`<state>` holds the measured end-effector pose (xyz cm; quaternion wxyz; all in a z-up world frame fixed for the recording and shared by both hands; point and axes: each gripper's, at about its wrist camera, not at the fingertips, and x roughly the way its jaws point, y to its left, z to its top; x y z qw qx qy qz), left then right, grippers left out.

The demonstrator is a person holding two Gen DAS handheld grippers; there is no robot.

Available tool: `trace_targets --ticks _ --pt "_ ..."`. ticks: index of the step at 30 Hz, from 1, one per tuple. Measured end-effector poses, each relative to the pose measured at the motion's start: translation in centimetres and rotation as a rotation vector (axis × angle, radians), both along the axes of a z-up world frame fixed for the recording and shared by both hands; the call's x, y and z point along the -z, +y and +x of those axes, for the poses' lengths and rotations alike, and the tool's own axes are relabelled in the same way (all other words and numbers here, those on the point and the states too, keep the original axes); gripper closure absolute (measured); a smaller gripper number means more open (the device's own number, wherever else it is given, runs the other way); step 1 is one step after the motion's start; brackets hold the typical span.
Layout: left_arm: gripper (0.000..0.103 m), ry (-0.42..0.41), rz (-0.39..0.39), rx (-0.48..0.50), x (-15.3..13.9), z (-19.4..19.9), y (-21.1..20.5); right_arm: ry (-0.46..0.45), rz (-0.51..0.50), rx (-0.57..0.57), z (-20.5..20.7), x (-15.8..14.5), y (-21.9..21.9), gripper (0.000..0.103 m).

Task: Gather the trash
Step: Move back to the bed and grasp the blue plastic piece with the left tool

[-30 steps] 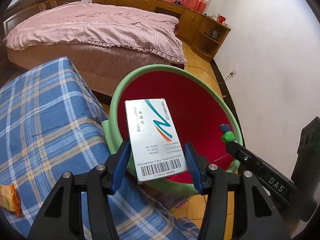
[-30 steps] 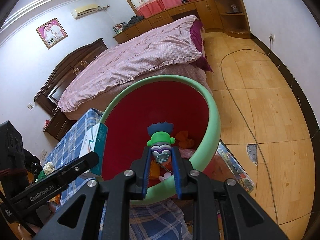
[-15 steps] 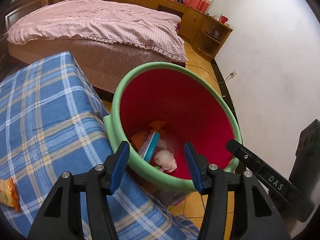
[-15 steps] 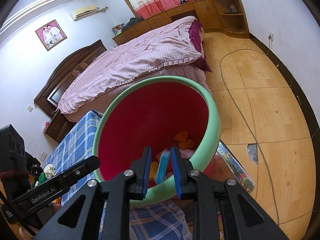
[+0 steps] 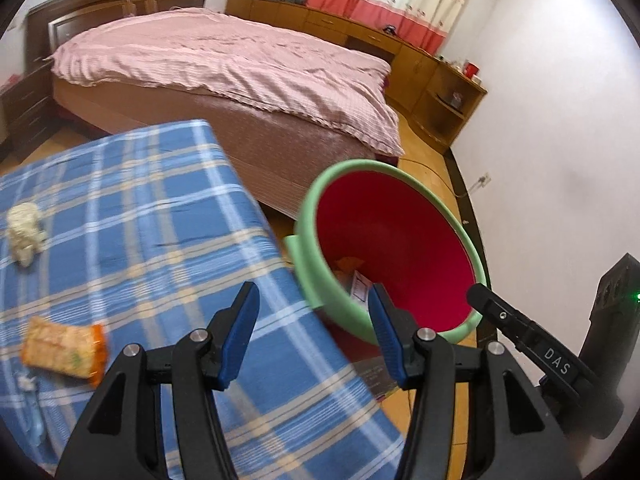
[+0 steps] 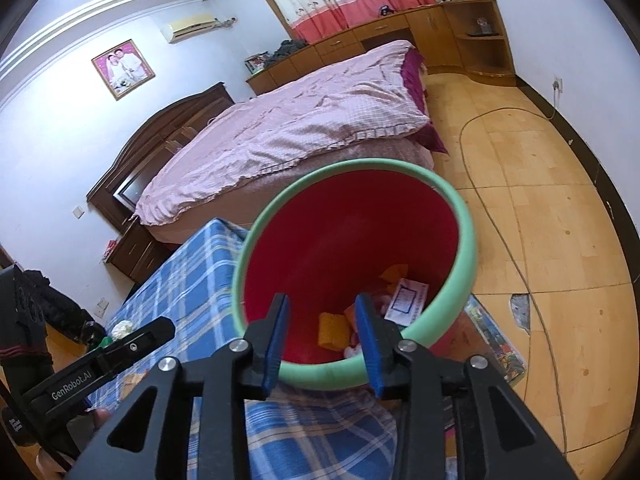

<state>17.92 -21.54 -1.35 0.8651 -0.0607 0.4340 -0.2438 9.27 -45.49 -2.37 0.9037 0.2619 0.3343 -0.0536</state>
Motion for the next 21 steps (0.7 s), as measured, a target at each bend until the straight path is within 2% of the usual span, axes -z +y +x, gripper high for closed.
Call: trace_targets --ticks 14,21 --pt "0.047 -0.031 0.041 -0.189 -1.9 -2.6 9.4 -0.022 -0.003 -0.109 -0.9 -1.8 6.2 0.043" --pt "0.047 -0.029 0.073 -0.272 -1.8 -3.9 14.1 -0.017 0.001 -0.160 -1.2 -1.9 9.0 0.040"
